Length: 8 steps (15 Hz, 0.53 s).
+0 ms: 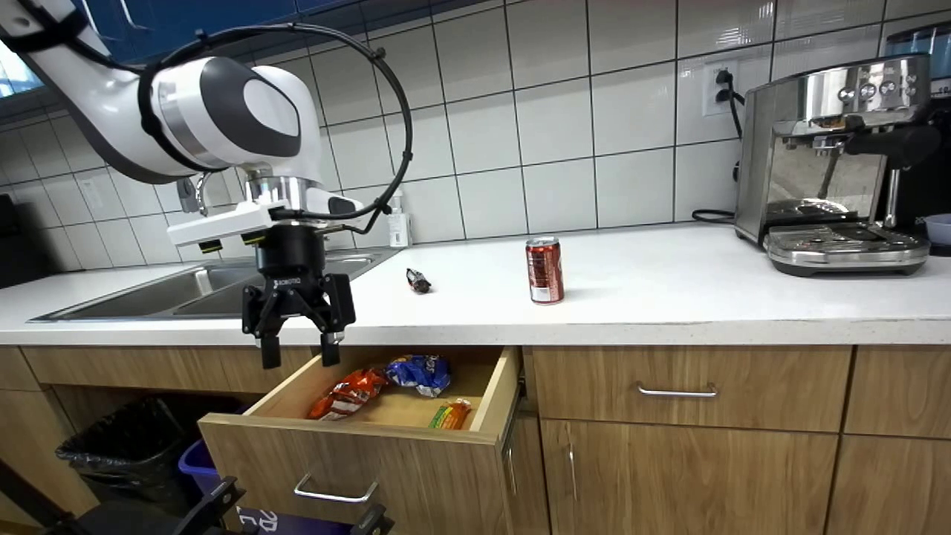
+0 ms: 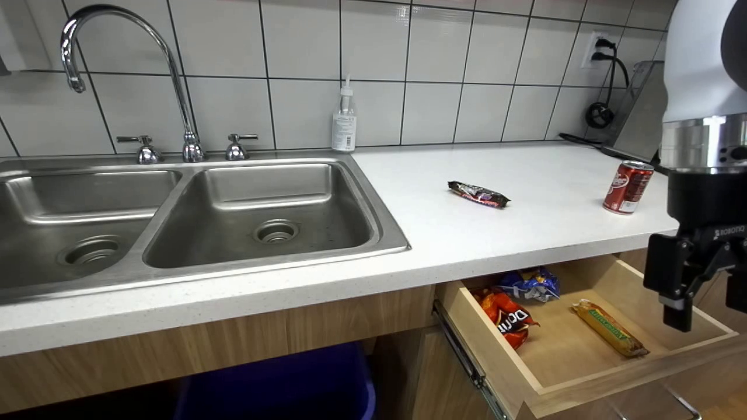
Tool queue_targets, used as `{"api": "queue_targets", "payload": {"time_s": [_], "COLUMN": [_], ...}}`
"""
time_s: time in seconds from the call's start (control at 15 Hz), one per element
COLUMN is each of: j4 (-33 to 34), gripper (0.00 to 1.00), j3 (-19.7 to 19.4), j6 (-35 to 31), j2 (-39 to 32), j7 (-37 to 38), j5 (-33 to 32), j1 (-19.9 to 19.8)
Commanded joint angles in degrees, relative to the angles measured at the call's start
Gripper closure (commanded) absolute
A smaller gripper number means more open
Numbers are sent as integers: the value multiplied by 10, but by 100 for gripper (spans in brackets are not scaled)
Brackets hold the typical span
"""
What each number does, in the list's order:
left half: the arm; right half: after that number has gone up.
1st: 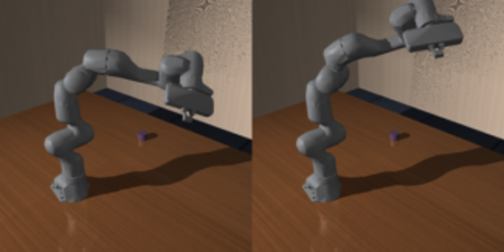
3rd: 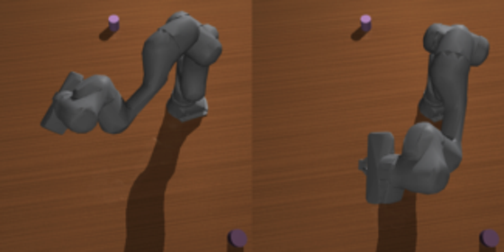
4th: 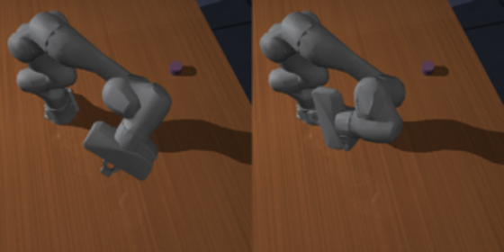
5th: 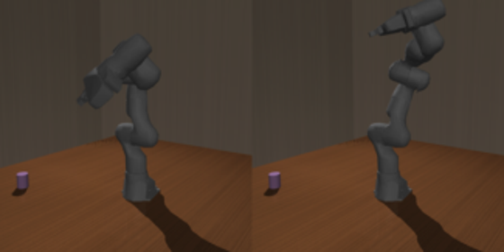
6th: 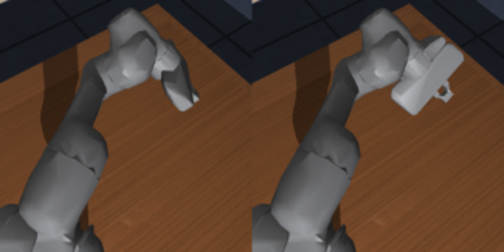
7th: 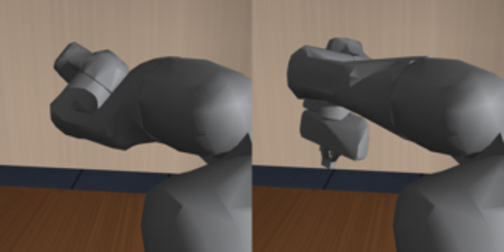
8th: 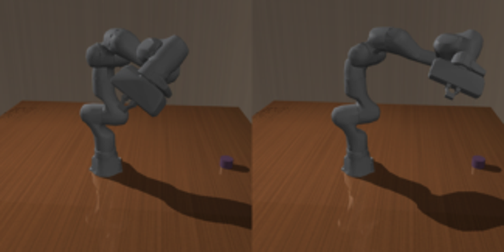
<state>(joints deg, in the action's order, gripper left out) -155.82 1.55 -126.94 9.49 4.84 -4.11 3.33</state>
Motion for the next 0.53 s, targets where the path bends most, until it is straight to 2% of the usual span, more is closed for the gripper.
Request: {"api": "queue_targets", "payload": {"time_s": [0.0,0.47], "j4": [-6,-14], "gripper": [0,0], "j3": [2,-1], "j6": [27,29], "j2": [3,-32], "j7": [-14,-26], "j5": [2,10], "j1": [-6,-6]}}
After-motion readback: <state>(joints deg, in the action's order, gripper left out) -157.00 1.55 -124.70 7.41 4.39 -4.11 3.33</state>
